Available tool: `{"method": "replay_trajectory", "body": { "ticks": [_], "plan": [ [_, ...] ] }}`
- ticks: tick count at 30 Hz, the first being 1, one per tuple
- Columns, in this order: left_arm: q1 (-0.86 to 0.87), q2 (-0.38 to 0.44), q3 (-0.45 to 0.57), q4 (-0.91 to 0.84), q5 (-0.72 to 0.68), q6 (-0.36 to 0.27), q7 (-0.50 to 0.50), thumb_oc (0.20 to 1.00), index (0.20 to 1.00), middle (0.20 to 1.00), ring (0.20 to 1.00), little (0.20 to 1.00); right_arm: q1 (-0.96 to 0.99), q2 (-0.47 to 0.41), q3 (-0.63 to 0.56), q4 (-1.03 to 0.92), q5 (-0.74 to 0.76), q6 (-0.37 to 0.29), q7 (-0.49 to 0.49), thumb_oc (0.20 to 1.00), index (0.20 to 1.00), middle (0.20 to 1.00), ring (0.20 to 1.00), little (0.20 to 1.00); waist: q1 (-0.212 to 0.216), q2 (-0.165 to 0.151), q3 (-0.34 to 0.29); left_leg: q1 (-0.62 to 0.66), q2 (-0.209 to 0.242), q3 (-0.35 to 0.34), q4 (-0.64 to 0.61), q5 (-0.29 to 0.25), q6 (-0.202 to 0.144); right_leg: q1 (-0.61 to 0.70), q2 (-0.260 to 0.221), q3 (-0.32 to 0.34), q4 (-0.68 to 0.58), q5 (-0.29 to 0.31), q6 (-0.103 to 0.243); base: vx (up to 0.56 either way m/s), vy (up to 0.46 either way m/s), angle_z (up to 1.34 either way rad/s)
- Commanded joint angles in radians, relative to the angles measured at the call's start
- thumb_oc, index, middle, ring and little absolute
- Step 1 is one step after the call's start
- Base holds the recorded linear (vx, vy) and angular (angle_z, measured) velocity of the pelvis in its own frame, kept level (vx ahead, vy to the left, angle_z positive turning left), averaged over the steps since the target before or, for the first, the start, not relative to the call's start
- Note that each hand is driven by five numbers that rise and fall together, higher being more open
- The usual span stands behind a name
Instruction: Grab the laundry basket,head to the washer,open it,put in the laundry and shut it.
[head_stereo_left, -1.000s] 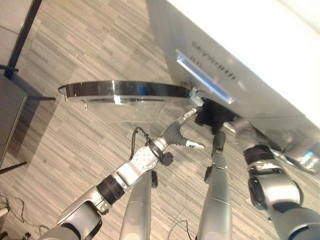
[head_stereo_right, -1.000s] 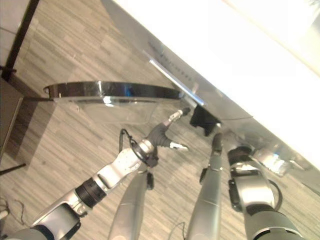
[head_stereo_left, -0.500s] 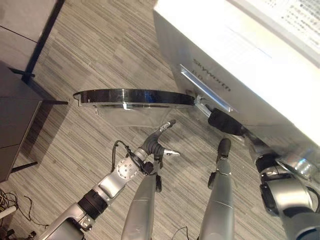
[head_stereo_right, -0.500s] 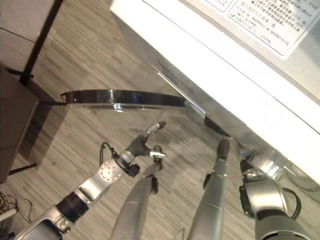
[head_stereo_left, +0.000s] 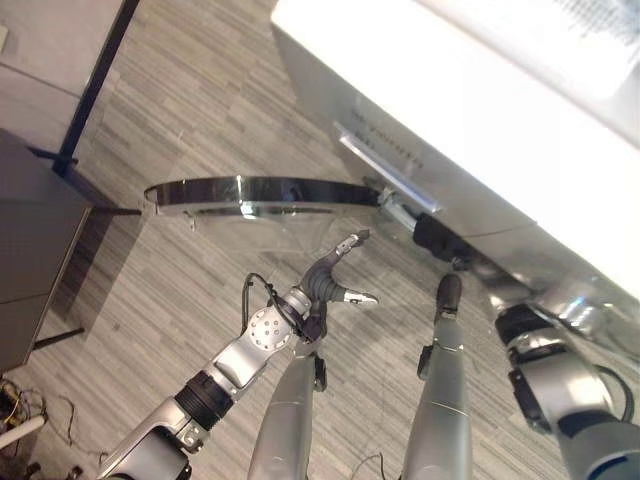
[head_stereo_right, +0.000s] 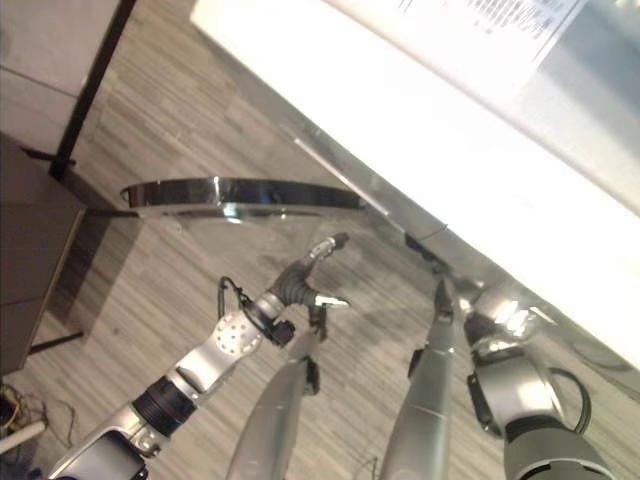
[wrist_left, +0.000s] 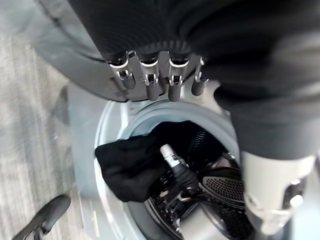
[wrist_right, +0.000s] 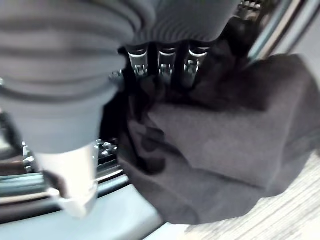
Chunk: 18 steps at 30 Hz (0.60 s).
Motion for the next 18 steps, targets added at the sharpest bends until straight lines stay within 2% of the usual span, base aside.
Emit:
{"method": "replay_trajectory", "body": {
  "ticks": [1,4,9,13,18],
  "plan": [
    [0.059,0.029,-0.008,-0.037,0.031,-0.031,-0.003,1.0,1.0,1.0,1.0,1.0,0.091,0.026,0.031,-0.014,-0.053,-0.013,0.026,1.0,1.0,1.0,1.0,1.0,-0.013,-0.044,-0.08,0.108,0.018,0.013,0.068,-0.189,-0.009,0.017,0.017,-0.031,-0.037,-0.021,-0.004,0.0,0.0,0.0],
    [0.1,0.046,0.008,-0.056,0.041,-0.027,-0.011,1.0,1.0,1.0,1.0,1.0,0.219,0.071,0.034,-0.087,-0.094,-0.008,0.044,1.0,1.0,1.0,1.0,1.0,-0.03,-0.065,-0.092,0.119,0.017,0.014,0.077,-0.203,-0.005,0.05,0.018,-0.035,-0.062,-0.012,-0.001,0.01,0.006,-0.01],
    [0.156,0.09,0.041,-0.083,0.048,-0.024,-0.013,1.0,1.0,1.0,1.0,1.0,0.381,0.092,0.034,-0.185,-0.14,0.002,0.073,1.0,1.0,1.0,1.0,1.0,-0.058,-0.096,-0.106,0.126,0.017,0.016,0.103,-0.226,0.0,0.082,0.019,-0.034,-0.073,-0.007,0.001,0.0,0.014,-0.05],
    [0.177,0.117,0.065,-0.096,0.056,-0.019,-0.001,1.0,1.0,1.0,1.0,1.0,0.48,0.127,0.032,-0.152,-0.141,0.018,0.106,1.0,1.0,1.0,1.0,1.0,-0.079,-0.125,-0.102,0.108,0.014,0.016,0.132,-0.232,0.002,0.099,0.016,-0.04,-0.092,0.005,0.001,-0.02,0.001,0.0],
    [0.184,0.129,0.082,-0.107,0.072,-0.016,0.012,1.0,1.0,1.0,1.0,1.0,0.489,0.146,0.039,-0.101,-0.141,0.026,0.108,1.0,1.0,1.0,1.0,1.0,-0.08,-0.133,-0.089,0.08,0.011,0.012,0.148,-0.23,0.003,0.091,0.016,-0.038,-0.098,0.013,0.001,-0.02,-0.007,0.0]
  ]
}}
